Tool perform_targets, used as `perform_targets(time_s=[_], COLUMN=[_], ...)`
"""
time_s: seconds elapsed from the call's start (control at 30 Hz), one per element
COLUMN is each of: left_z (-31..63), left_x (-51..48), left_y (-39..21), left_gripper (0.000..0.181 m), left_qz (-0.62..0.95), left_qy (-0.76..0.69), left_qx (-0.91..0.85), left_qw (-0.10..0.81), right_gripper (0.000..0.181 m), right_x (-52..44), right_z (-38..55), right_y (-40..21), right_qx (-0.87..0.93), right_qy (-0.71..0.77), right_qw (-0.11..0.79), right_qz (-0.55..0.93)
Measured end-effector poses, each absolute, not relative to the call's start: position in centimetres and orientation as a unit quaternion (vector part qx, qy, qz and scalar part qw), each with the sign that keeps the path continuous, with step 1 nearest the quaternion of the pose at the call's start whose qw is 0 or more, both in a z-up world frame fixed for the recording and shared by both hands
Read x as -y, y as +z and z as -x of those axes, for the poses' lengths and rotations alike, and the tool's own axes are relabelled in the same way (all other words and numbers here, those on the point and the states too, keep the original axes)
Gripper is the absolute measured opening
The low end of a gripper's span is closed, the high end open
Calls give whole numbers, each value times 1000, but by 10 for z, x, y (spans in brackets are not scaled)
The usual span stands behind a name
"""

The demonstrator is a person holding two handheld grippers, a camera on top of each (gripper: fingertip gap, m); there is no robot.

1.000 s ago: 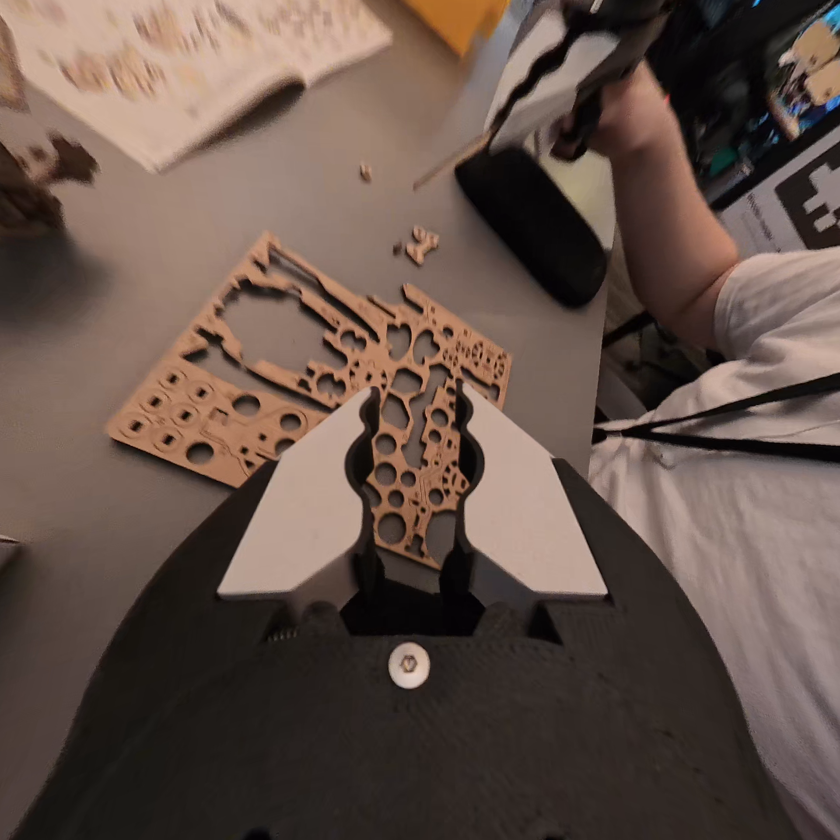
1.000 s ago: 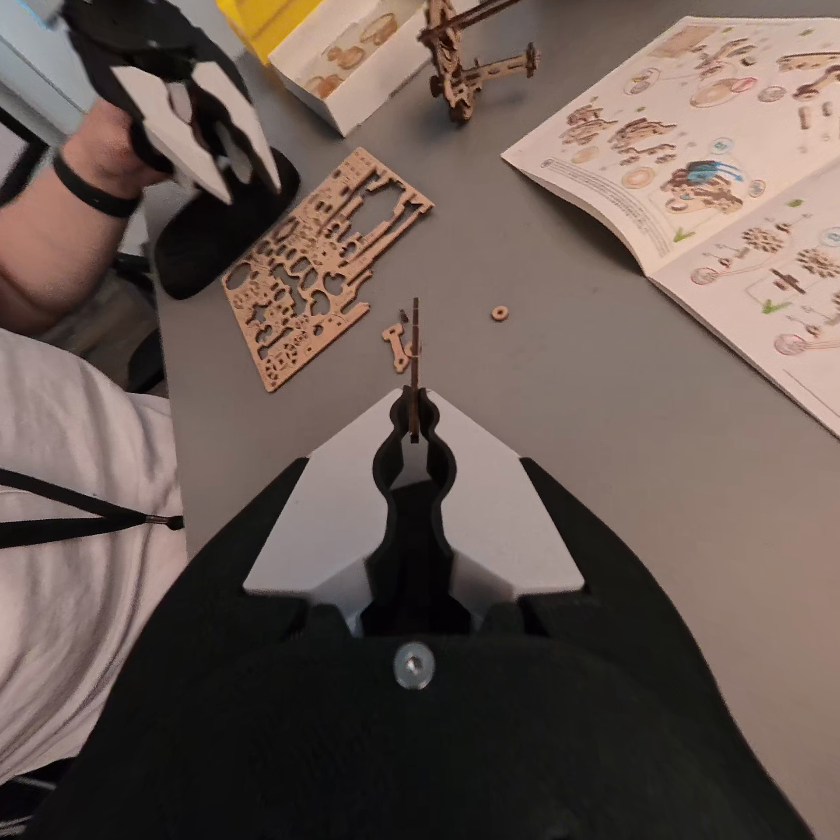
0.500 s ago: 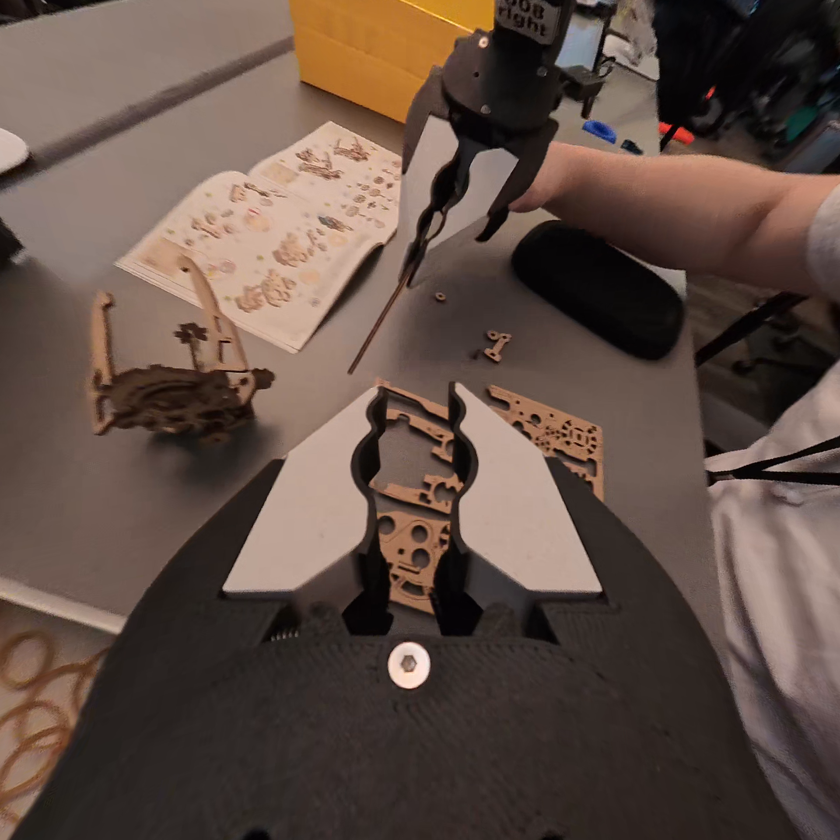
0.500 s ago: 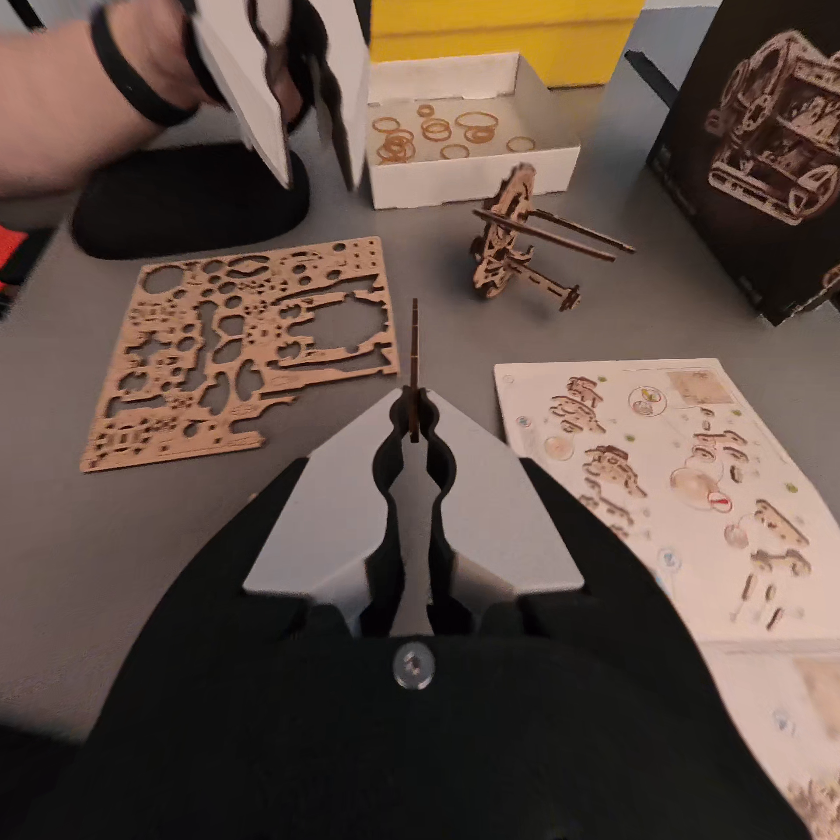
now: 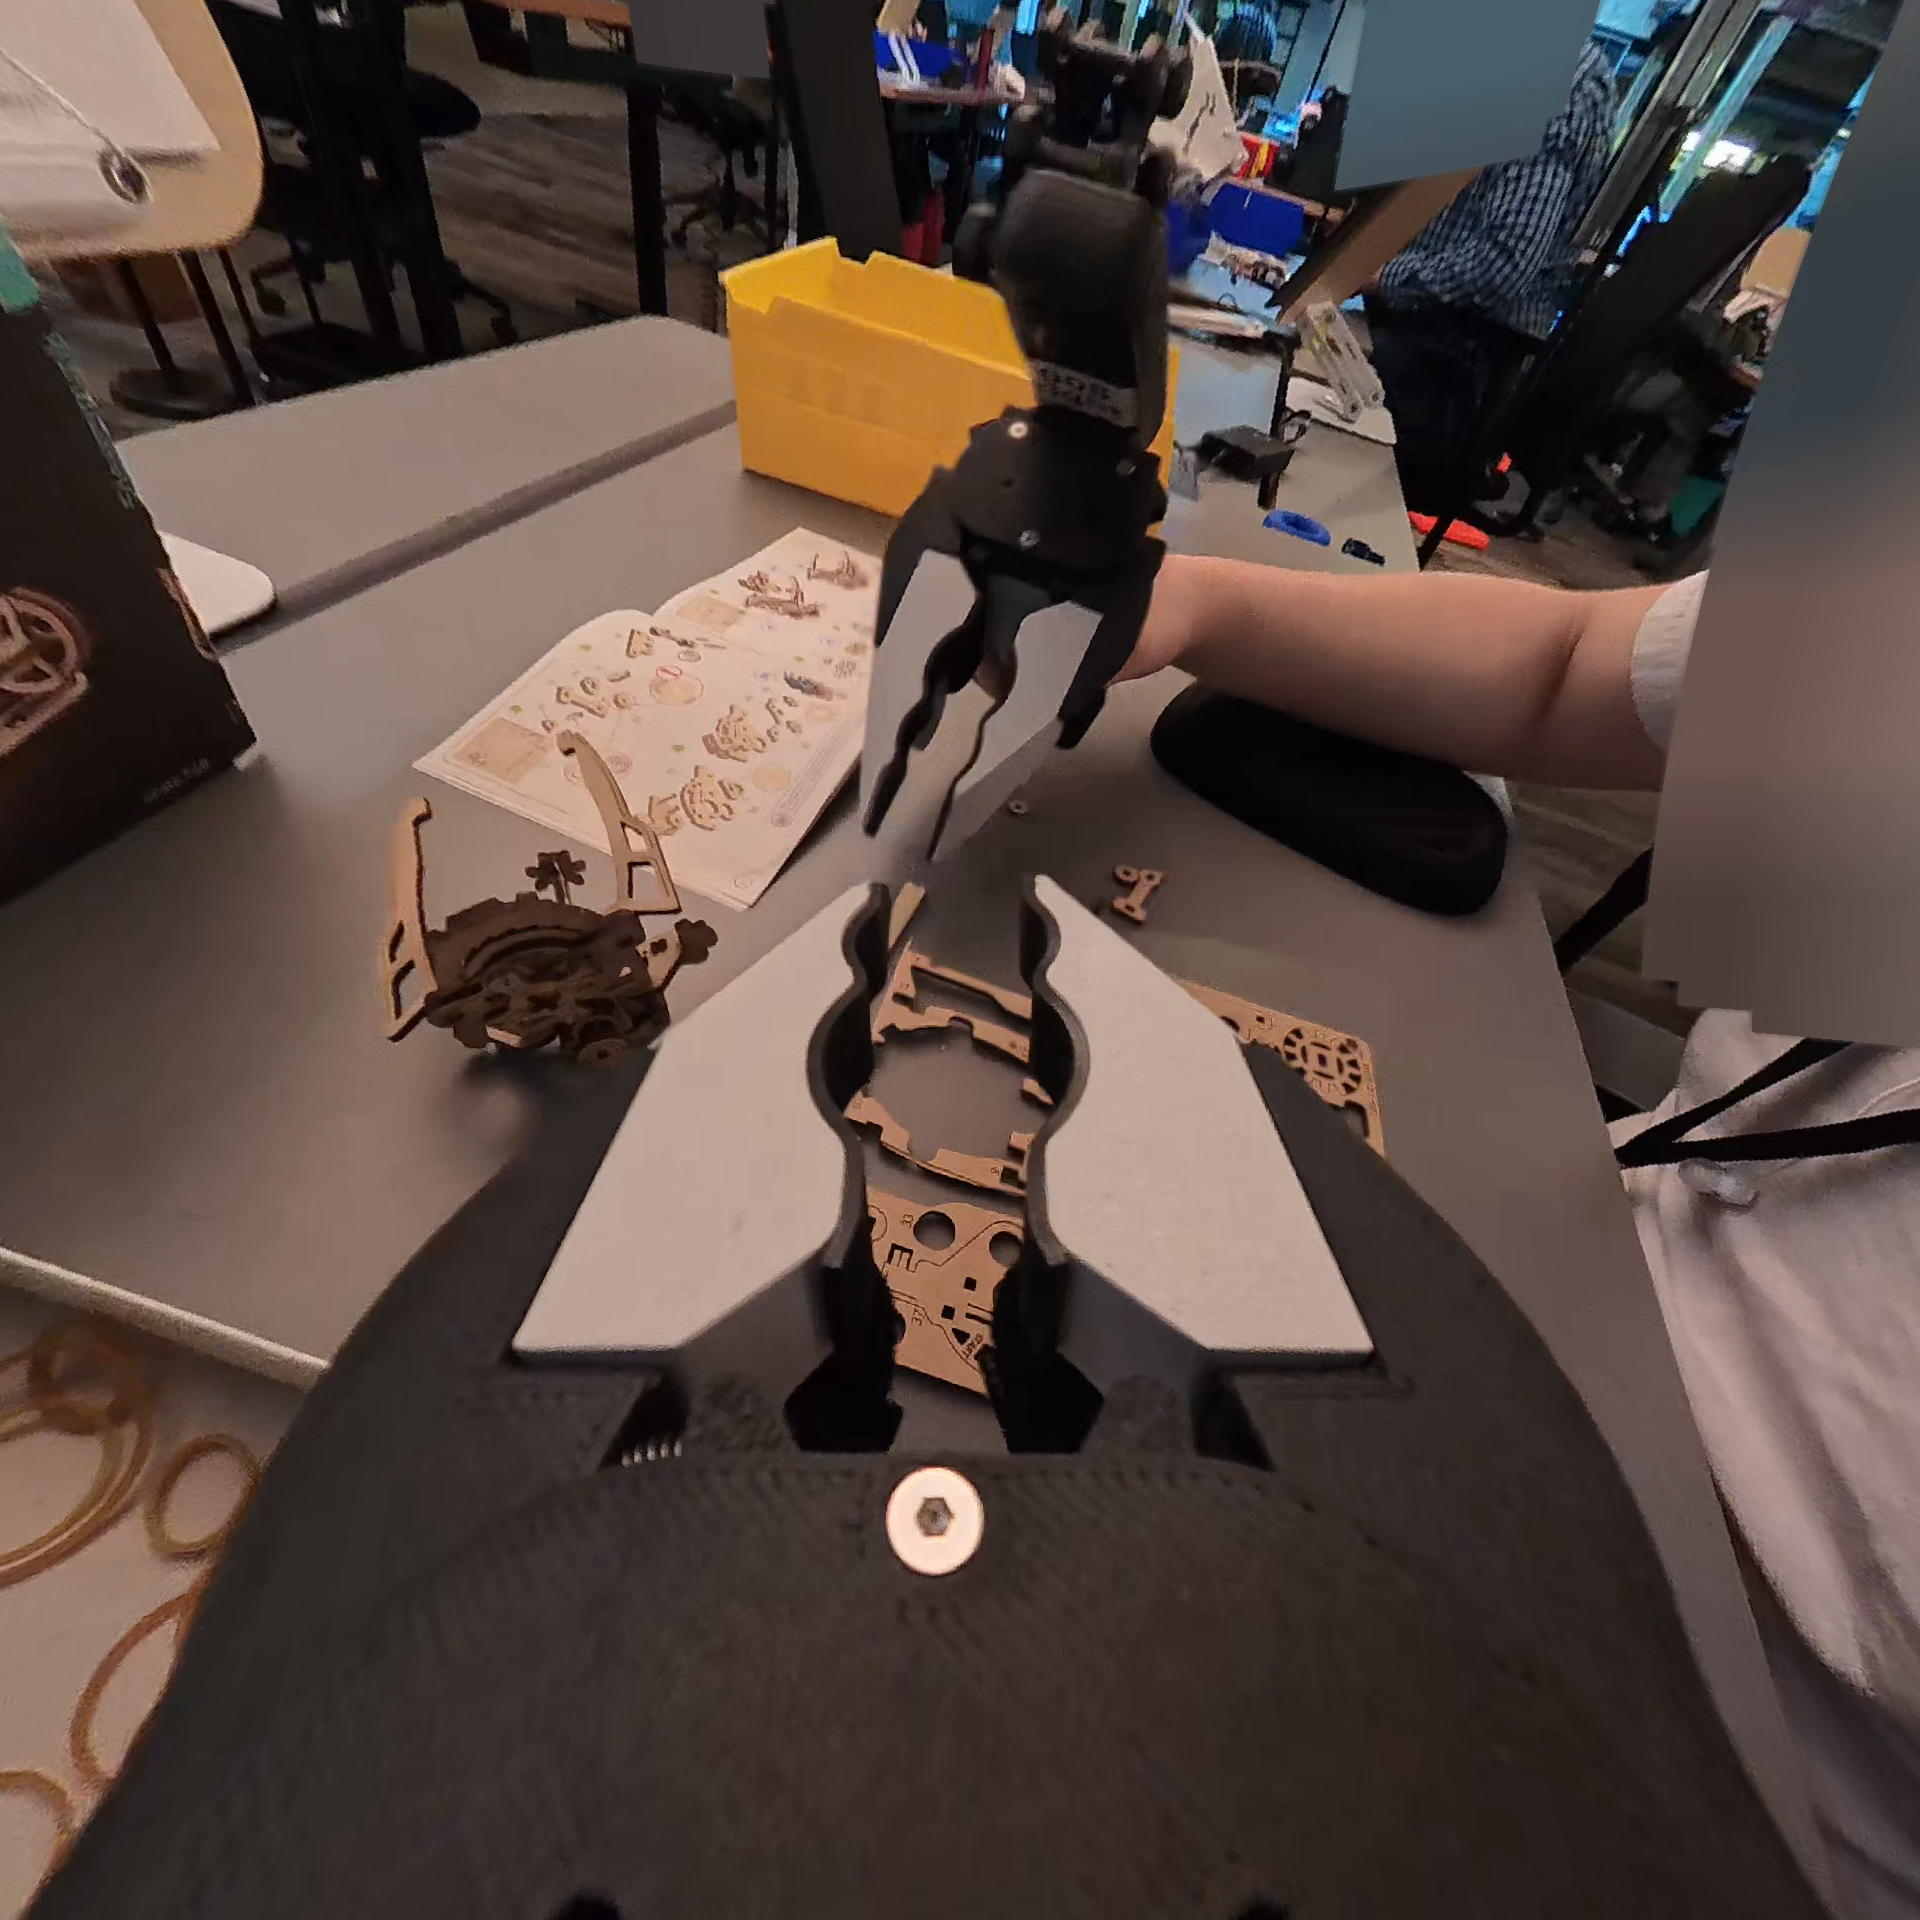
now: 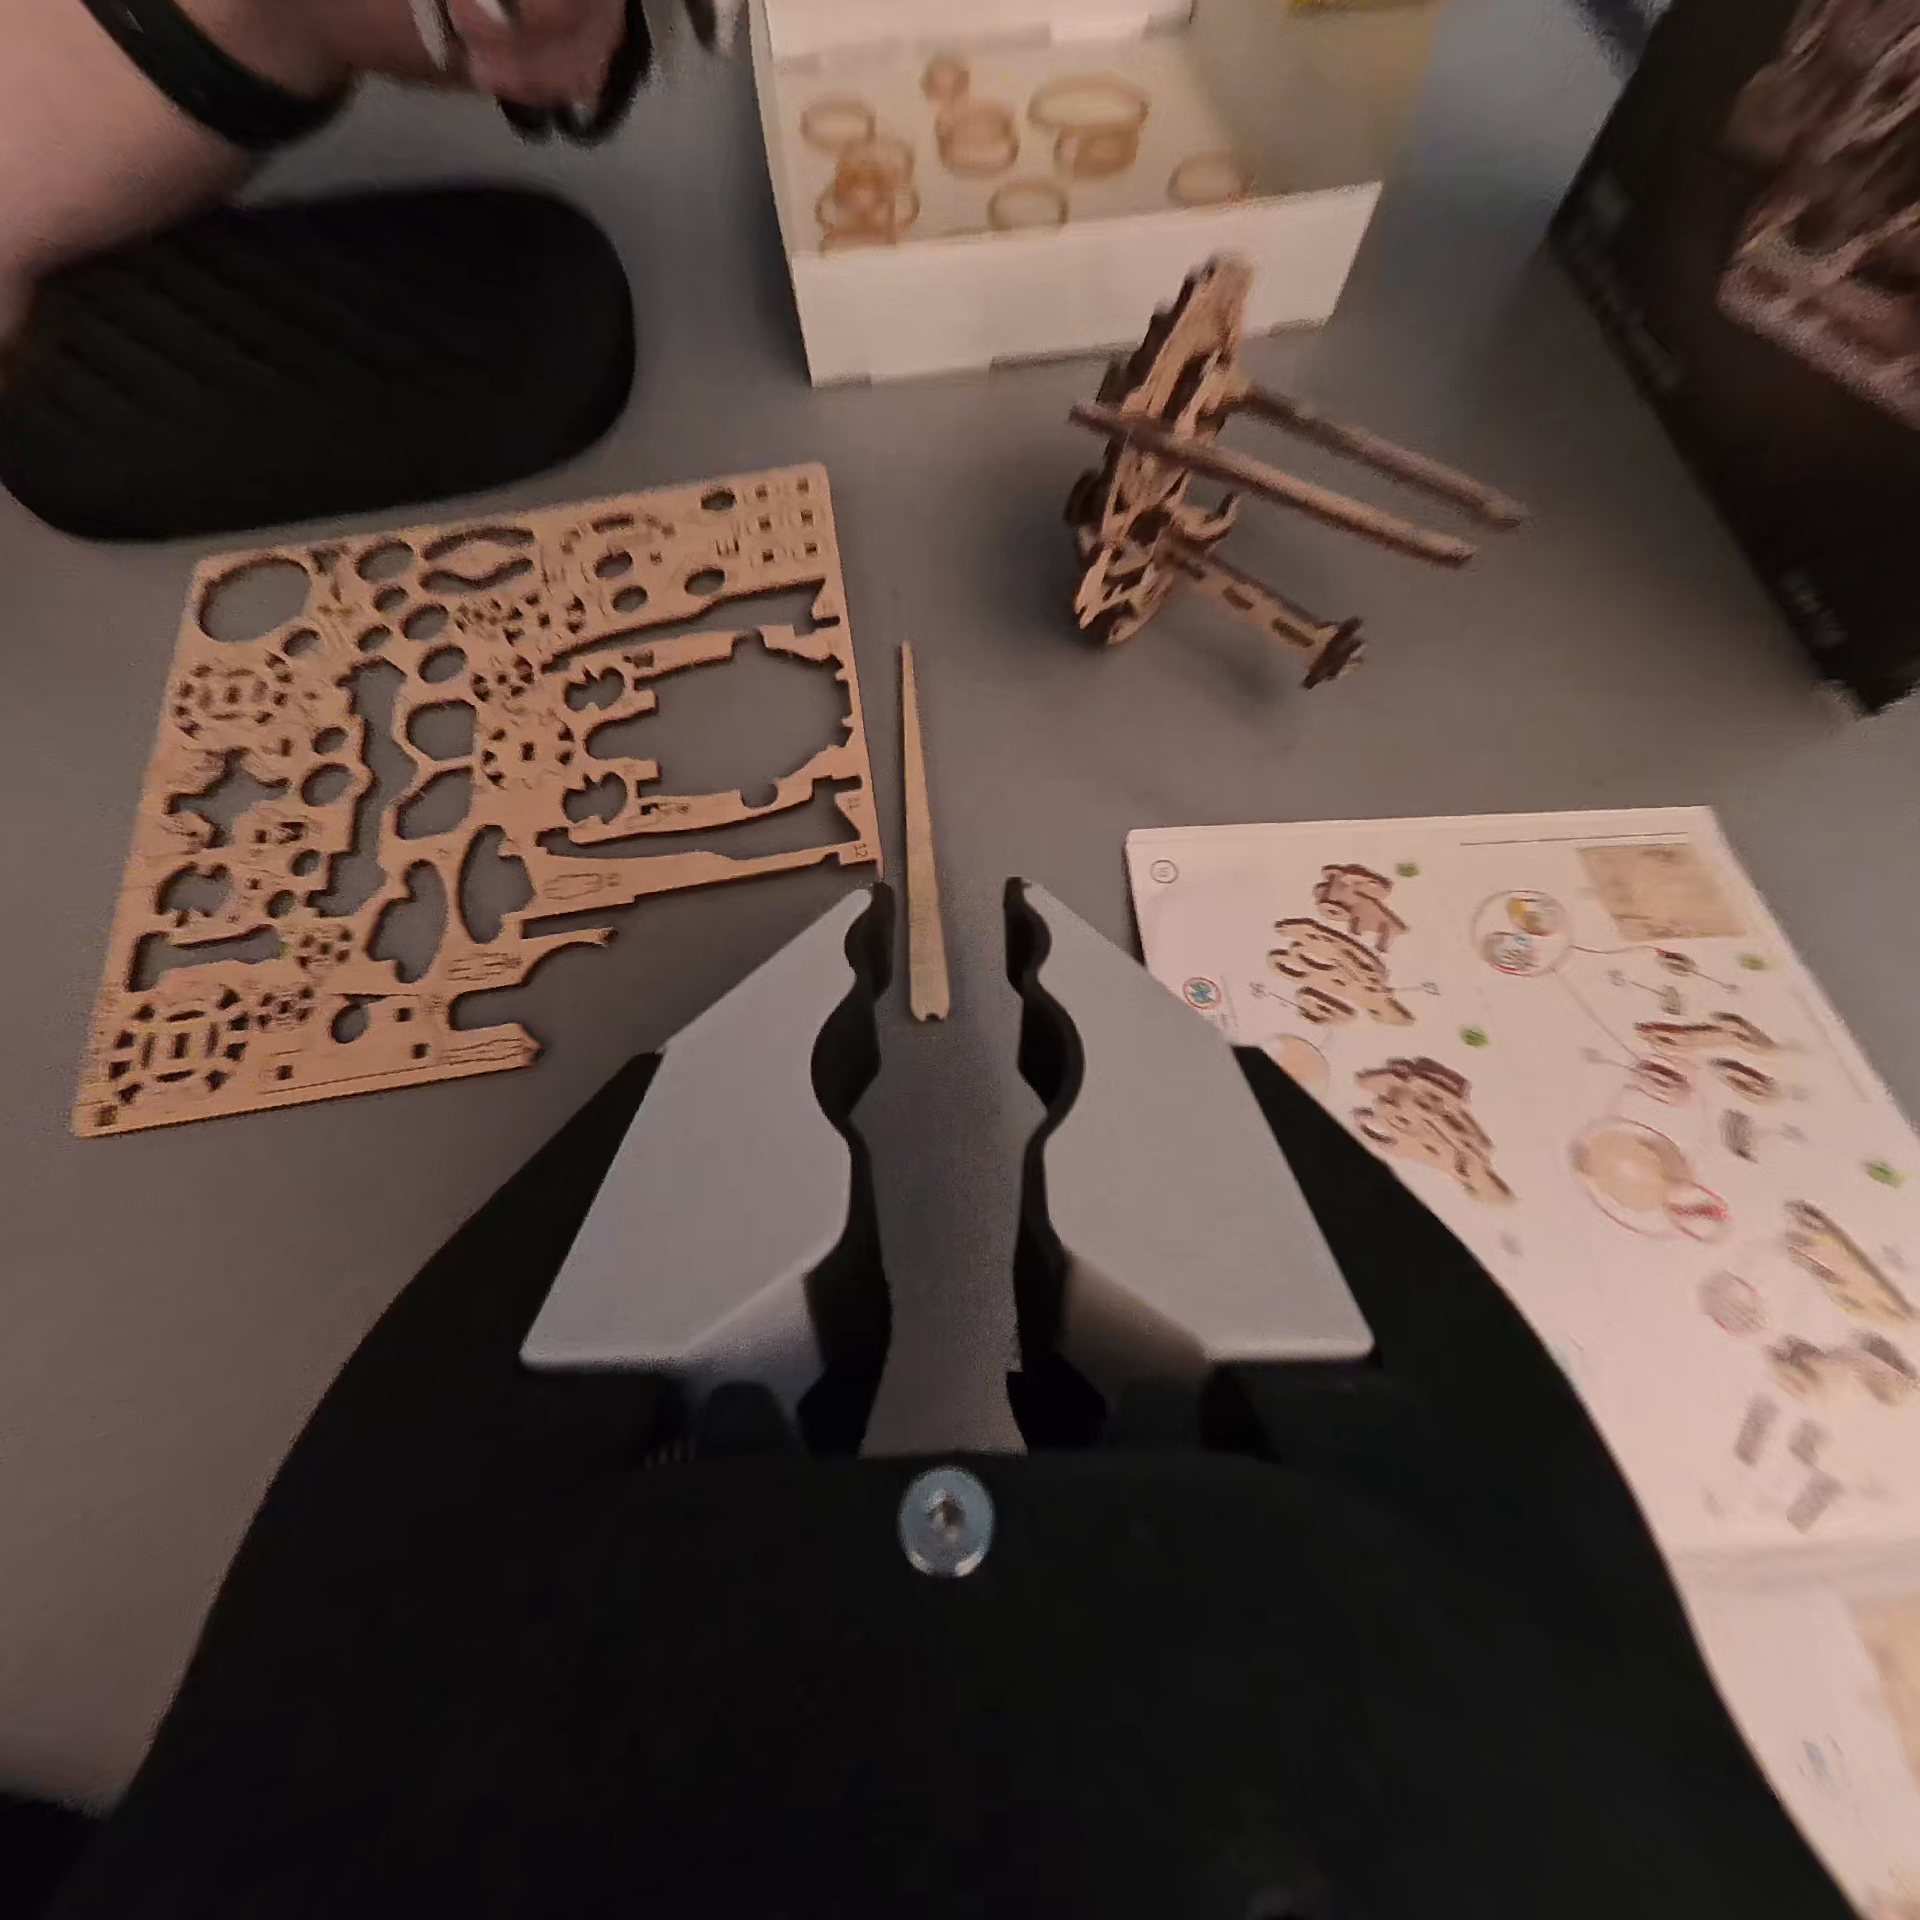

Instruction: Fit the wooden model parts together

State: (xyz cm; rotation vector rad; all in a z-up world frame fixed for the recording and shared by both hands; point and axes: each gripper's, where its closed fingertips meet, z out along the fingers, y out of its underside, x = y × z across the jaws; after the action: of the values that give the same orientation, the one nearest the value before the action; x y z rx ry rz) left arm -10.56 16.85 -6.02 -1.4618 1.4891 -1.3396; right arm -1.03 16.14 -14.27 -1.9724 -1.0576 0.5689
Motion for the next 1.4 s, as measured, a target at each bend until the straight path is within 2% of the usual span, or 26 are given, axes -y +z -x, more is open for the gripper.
perform_targets(time_s=[0.1,0.13,0.2,0.23,0.27,0.43,0.53,0.63,0.77,0.83,1.13,1.4], left_z=[109,108,103,99,95,57,44,46,57,59,60,68], left_x=[-168,-168,-173,-175,-177,-174,-173,-175,-177,-179,-169,-174], left_y=[-43,-36,-22,-16,-12,-15,-4,-16,-49,-43,-33,-20], left_gripper=[23,26,30,34,37,39,40,36,37,37,41,39], left_qz=[528,511,480,459,447,505,526,516,507,495,499,491], left_qy=[-514,-513,-501,-495,-487,-461,-483,-480,-413,-421,-493,-526], left_qx=[-566,-566,-551,-543,-539,-555,-506,-497,-560,-548,-508,-479], left_qw=[370,394,463,499,522,473,484,507,509,527,499,503], right_gripper=[22,27,47,63,67,45,29,29,24,24,24,24], right_x=[-153,-149,-141,-138,-137,-138,-136,-125,-126,-129,-134,-126], right_z=[-19,-32,-54,-61,-66,-75,-78,-91,-119,-118,-116,-102], right_y=[-93,-79,-66,-71,-80,-116,-106,-93,-89,-97,-89,-99], right_qx=[385,369,349,348,338,327,333,282,240,241,272,313], right_qy=[193,177,144,139,141,104,86,110,61,72,30,79], right_qw=[515,553,599,592,576,557,604,631,658,645,657,637], right_qz=[741,725,706,713,730,756,719,714,711,722,702,700])
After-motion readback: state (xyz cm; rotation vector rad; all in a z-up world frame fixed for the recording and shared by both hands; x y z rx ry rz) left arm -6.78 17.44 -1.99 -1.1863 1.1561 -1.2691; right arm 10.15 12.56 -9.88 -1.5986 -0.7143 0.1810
